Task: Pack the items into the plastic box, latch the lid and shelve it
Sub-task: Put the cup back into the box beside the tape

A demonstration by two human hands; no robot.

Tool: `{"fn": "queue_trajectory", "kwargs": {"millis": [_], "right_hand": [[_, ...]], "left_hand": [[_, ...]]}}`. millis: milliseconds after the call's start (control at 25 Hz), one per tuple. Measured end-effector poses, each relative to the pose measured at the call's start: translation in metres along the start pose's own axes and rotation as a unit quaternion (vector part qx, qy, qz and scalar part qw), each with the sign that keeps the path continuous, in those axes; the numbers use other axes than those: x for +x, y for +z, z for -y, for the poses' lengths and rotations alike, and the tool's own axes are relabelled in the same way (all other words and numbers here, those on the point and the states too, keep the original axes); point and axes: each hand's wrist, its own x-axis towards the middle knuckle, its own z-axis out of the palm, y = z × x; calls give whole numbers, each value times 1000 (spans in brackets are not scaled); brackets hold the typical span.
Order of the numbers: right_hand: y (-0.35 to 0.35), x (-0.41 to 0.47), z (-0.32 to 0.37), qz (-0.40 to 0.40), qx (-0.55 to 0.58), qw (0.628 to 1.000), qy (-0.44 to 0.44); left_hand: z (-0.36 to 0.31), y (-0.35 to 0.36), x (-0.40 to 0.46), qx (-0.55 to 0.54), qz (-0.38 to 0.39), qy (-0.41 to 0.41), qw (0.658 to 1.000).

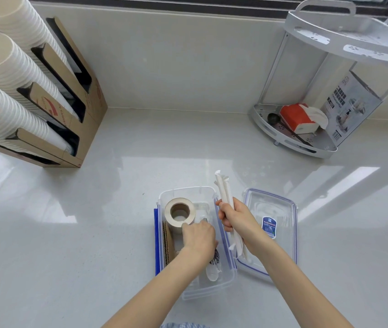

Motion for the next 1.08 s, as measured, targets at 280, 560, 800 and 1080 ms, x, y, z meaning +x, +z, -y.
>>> {"fn": "queue_trajectory", "kwargs": {"millis": [280,560,800,1080], "right_hand": [[-1,0,2,7,-1,1000,6],[2,-7,7,27,0,999,20],[12,-14,5,24,-174,984,-9],[38,-22,-12,-4,-461,886,-60]], "left_hand": [[0,1,-4,-65,-6,-15,998],[32,11,-15,-373,-55,-29,926],[40,2,-27,-510,-170,-42,842],[64,-16,-30,-606,-216,-92,761]]}}
